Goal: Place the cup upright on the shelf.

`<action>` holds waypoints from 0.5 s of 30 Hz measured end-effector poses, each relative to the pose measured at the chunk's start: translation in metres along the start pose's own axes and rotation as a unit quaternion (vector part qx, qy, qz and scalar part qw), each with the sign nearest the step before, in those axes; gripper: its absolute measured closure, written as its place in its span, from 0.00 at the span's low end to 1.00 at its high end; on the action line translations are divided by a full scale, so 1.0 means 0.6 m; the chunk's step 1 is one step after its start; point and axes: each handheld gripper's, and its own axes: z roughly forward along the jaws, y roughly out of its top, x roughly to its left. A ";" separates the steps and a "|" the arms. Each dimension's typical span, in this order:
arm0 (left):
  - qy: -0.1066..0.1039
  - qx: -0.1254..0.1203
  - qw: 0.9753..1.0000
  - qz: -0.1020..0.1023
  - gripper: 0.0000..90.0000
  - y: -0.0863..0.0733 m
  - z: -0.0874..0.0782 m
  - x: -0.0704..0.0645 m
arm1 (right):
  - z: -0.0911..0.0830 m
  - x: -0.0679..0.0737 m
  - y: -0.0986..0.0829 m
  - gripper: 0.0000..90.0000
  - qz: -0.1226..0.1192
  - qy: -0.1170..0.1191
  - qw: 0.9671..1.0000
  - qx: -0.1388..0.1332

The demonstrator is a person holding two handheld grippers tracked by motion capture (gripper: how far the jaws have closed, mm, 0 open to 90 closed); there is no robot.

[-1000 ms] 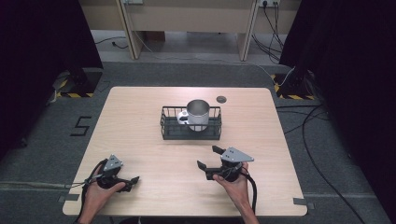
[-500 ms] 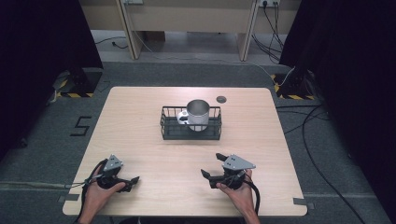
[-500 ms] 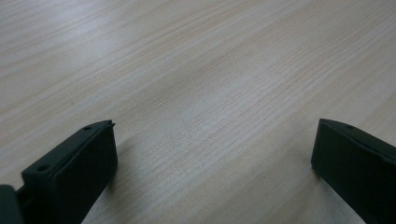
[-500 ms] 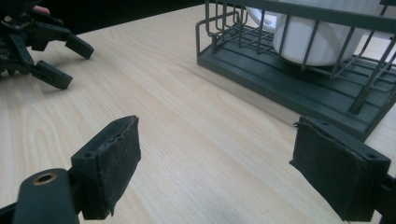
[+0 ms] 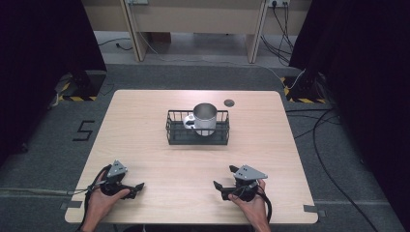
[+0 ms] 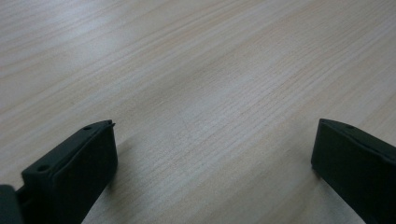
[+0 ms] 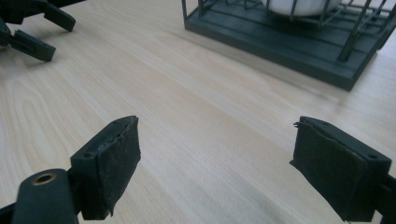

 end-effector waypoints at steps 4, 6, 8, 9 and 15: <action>0.000 0.000 1.000 0.000 0.00 0.000 0.000 0.000 | -0.003 0.000 -0.008 0.17 -0.001 -0.007 1.000 0.014; 0.000 0.000 1.000 0.000 0.00 0.000 0.000 0.000 | -0.007 0.000 -0.010 0.17 0.001 -0.008 1.000 0.014; 0.000 0.000 1.000 0.000 0.00 0.000 0.000 0.000 | -0.009 -0.001 -0.013 0.17 0.001 -0.010 1.000 0.020; 0.000 0.000 1.000 0.000 0.00 0.000 0.000 0.000 | -0.011 -0.001 -0.015 0.17 0.003 -0.013 1.000 0.024; 0.000 0.000 1.000 0.000 0.00 0.000 0.000 0.000 | -0.018 -0.005 -0.025 0.17 0.009 -0.019 0.999 0.042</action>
